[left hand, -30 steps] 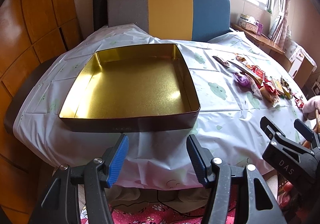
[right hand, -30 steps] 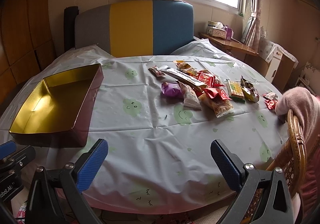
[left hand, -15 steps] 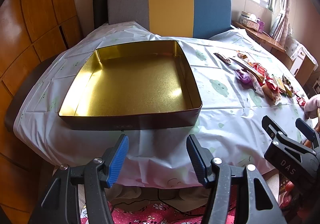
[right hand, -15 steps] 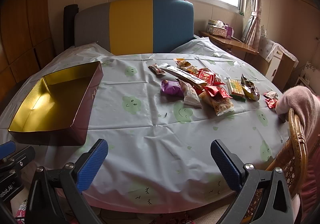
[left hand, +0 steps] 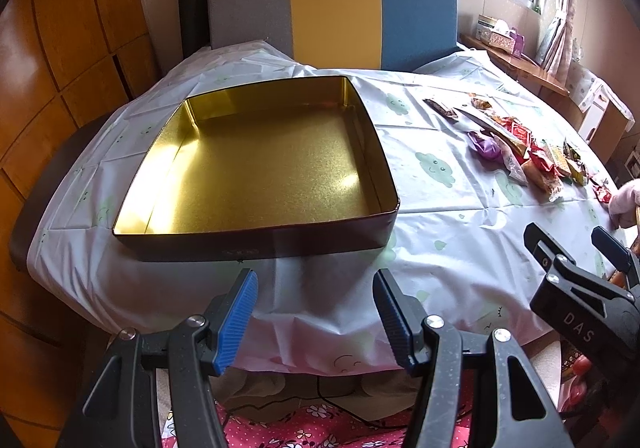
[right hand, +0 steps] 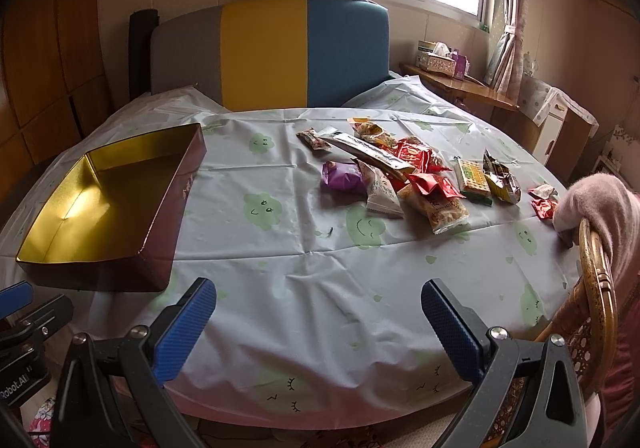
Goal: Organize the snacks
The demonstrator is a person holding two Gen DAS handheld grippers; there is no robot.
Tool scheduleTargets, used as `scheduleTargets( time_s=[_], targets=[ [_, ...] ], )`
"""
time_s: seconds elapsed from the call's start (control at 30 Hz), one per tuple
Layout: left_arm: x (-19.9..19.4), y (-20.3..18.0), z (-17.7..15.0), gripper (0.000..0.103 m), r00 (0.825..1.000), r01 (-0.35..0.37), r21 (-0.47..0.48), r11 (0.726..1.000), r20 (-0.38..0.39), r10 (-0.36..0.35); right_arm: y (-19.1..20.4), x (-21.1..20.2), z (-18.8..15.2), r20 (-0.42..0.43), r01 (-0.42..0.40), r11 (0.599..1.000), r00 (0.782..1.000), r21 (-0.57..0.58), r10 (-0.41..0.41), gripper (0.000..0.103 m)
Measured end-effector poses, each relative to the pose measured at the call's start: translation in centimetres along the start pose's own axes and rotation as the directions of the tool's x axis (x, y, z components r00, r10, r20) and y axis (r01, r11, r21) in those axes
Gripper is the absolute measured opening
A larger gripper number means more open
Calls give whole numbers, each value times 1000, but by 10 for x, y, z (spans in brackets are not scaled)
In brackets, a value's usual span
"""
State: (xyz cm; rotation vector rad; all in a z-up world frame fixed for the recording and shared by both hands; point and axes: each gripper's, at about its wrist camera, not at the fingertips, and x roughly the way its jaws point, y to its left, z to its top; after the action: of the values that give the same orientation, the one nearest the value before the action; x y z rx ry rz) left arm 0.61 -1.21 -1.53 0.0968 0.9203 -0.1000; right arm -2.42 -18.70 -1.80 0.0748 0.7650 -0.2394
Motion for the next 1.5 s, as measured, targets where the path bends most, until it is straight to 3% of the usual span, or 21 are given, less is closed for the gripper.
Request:
scheduleTargets(
  time_s=[0.53, 0.7, 0.83, 0.97, 1.07, 1.17, 1.3, 1.5],
  targets=[
    [8, -9, 0, 61, 999, -9, 56, 998, -45, 12, -15, 24, 2, -29, -18, 998, 999, -52, 17, 103],
    [14, -12, -1, 61, 992, 82, 62, 995, -106, -75, -36, 44, 5, -63, -33, 999, 998, -40, 30, 103],
    [21, -18, -4, 61, 964, 217, 57, 974, -169, -205, -54, 59, 15, -76, -35, 999, 997, -24, 33, 103],
    [19, -29, -6, 61, 968, 200, 102, 974, -172, -181, -72, 77, 36, -75, -7, 1000, 997, -7, 7, 102],
    [20, -37, -5, 61, 978, 150, 159, 976, -170, -122, -84, 92, 53, -104, -13, 1000, 994, 12, 14, 91],
    [21, -35, 2, 61, 988, 87, 177, 980, -143, -62, -84, 106, 68, -142, -55, 998, 989, -18, 52, 89],
    [23, -28, 19, 61, 987, 118, 117, 986, -125, -103, -76, 126, 84, -181, -130, 989, 977, -72, 116, 68],
    [22, -31, 37, 61, 985, 151, 98, 984, -101, -141, -84, 173, 104, -326, -162, 987, 932, 14, 158, 65]
  ],
)
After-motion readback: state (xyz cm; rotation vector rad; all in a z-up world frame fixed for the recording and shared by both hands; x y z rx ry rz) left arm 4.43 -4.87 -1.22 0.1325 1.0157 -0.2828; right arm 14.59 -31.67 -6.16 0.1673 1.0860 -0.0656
